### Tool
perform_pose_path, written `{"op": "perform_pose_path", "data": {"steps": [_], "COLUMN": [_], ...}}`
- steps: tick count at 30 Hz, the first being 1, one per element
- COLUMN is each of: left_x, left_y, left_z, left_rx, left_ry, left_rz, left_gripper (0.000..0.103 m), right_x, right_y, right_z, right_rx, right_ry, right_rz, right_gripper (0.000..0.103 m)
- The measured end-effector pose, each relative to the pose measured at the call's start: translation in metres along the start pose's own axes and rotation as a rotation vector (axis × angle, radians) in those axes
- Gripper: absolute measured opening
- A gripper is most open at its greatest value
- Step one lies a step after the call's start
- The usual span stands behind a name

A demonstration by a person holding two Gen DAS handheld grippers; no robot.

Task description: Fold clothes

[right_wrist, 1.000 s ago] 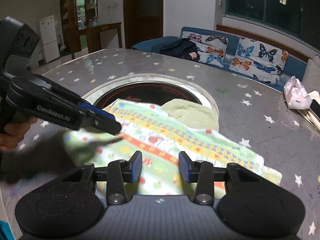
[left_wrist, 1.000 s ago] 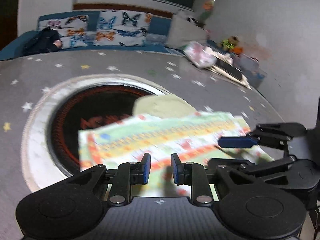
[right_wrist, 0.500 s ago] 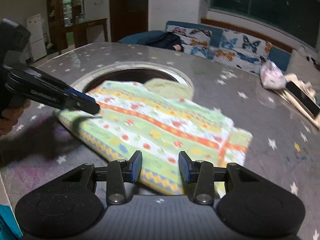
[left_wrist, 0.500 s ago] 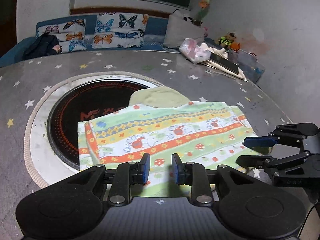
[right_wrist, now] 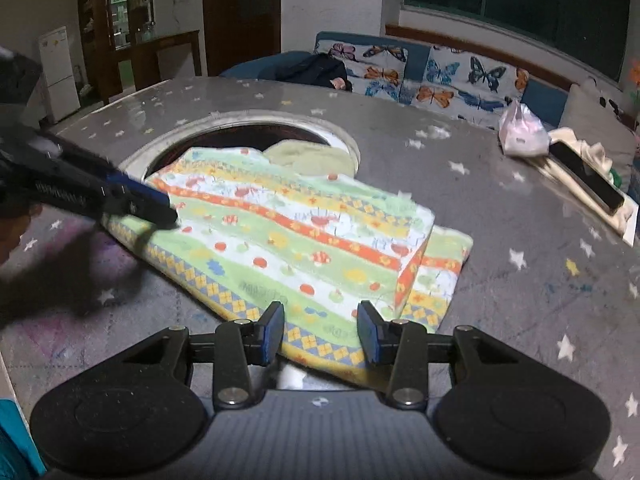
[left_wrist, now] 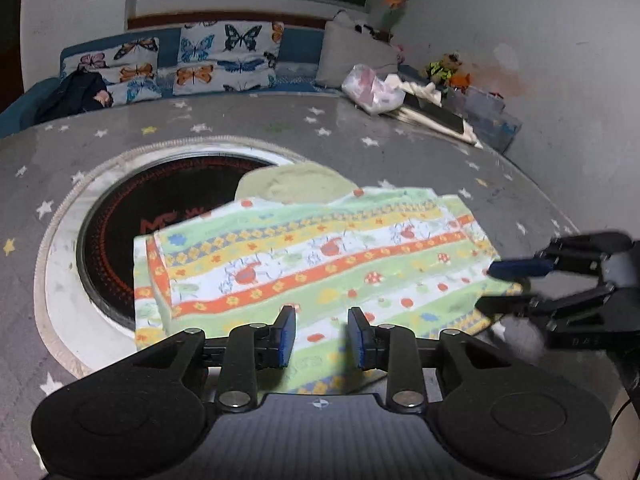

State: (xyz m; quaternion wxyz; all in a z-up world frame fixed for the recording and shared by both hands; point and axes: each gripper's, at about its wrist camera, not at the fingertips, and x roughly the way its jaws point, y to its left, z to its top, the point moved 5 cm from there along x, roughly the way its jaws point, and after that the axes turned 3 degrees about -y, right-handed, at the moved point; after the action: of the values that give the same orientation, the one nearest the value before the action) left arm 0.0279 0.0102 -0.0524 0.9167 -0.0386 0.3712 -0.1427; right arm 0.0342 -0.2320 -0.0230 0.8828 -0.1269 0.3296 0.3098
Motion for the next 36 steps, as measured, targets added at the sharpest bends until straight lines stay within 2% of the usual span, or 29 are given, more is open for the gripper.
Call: {"op": "perform_pose_path", "data": {"steps": [4,14,19,21,25,31,36], "left_x": [-0.001,0.006,0.006,0.006,0.005,-0.005,-0.012], "left_y": [-0.003,0.001,0.003,0.003,0.005,0.013,0.019], "left_z": [0.003,-0.001,-0.001,-0.001,-0.002,-0.002,-0.007], "left_rx": [0.002,-0.011,-0.015,-0.017,-0.019,-0.036,-0.057], "left_ry": [-0.011,0.008,0.008,0.008,0.006,-0.009,-0.017], "left_rz": [-0.010,-0.011,-0.012,-0.013,-0.014,0.007,0.037], "left_gripper": [0.031,0.034,0.035,0.035,0.037,0.038,0.039], "right_x": [0.000,0.055,0.082,0.093,0.108,0.094,0.066], "right_y": [-0.005,-0.027,-0.028,-0.030,-0.034,-0.029,-0.006], "right_z": [0.018,0.059,0.072,0.073,0.071,0.074,0.068], "right_rx": [-0.009,0.071,0.093,0.100,0.106,0.082,0.028], "right_ry": [-0.038,-0.033,-0.042,-0.038,-0.017,-0.041,-0.046], "right_rz": [-0.011,-0.013,-0.054,-0.085,-0.109,-0.095,-0.025], "right_gripper": [0.040,0.039,0.038,0.033,0.031,0.031,0.032]}}
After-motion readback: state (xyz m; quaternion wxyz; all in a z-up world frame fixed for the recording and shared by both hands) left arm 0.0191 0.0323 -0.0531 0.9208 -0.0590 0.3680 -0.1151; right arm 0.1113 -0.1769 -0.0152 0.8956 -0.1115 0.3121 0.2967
